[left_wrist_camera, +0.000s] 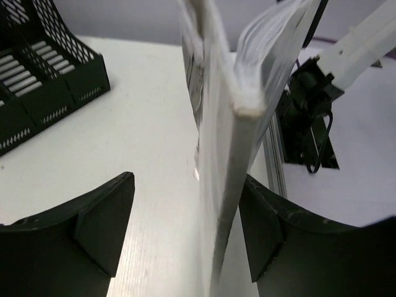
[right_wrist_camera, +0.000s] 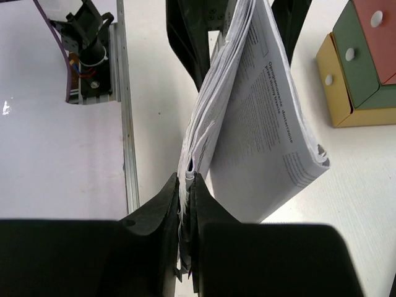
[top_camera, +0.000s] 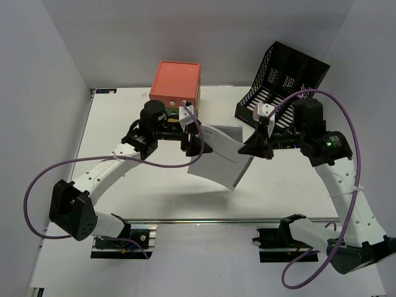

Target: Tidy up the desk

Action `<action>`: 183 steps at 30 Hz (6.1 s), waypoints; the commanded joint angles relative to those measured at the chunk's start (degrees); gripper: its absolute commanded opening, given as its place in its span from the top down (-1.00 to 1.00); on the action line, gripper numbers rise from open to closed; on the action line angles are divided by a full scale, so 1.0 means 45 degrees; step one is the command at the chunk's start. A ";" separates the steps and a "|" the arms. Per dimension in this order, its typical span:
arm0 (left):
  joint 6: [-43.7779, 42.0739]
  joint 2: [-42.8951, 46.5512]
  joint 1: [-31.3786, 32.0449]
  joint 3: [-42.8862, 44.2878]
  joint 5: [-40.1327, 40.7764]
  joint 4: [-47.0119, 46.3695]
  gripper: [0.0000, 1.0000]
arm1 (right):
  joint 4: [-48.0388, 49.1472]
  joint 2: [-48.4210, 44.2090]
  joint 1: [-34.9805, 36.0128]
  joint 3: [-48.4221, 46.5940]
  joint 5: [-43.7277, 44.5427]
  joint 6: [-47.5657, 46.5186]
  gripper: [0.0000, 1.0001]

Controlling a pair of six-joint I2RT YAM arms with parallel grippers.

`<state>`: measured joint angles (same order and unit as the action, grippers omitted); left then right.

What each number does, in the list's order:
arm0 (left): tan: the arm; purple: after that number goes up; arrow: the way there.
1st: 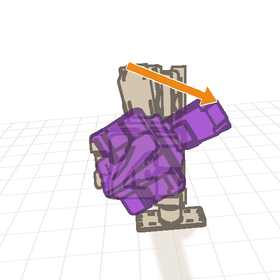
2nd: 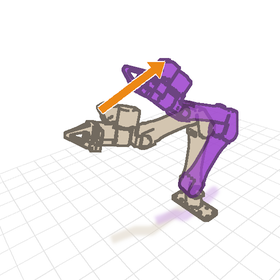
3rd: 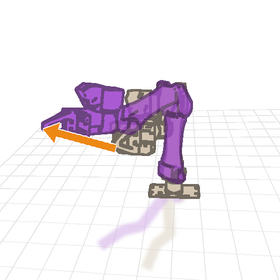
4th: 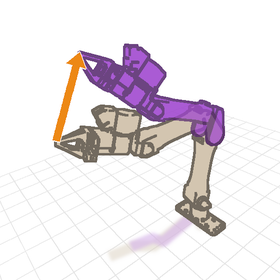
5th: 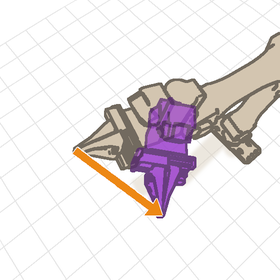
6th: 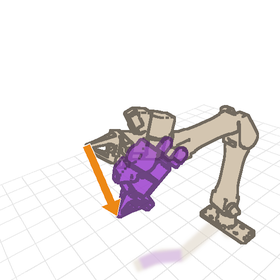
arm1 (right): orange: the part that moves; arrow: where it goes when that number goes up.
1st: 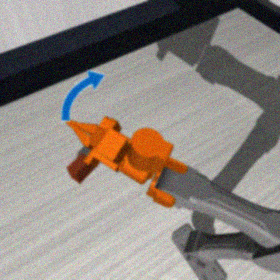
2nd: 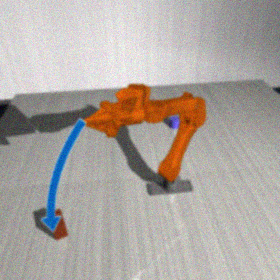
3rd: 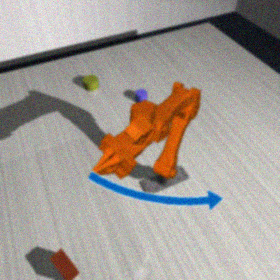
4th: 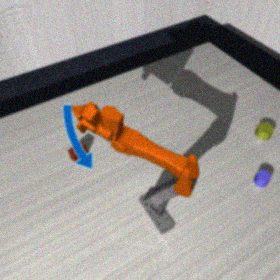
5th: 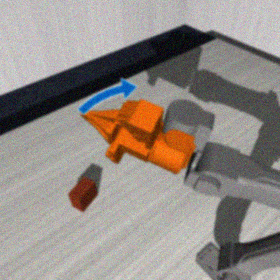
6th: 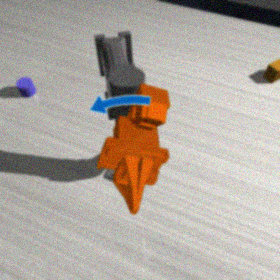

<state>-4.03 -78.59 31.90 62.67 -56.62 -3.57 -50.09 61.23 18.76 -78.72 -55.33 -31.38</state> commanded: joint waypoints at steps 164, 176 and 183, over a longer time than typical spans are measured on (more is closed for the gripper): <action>0.1092 -1.4667 0.2677 1.4747 1.3109 -0.7447 -0.76 | 1.0993 -0.3705 -0.2119 0.9973 1.3350 0.4902 1.00; 0.1402 -0.6899 0.3106 0.5814 1.2641 -0.7547 -0.96 | 1.0915 -0.3880 -0.2138 1.0168 1.2473 0.4630 0.68; 0.2517 -0.0882 0.3106 0.1897 1.1648 -0.2398 -0.96 | 1.0350 -0.3608 -0.2177 1.0033 1.0270 0.4433 -0.50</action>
<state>4.58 -90.52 46.02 75.24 -0.78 -27.90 -3.70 44.75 9.26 -33.06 -3.20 -10.94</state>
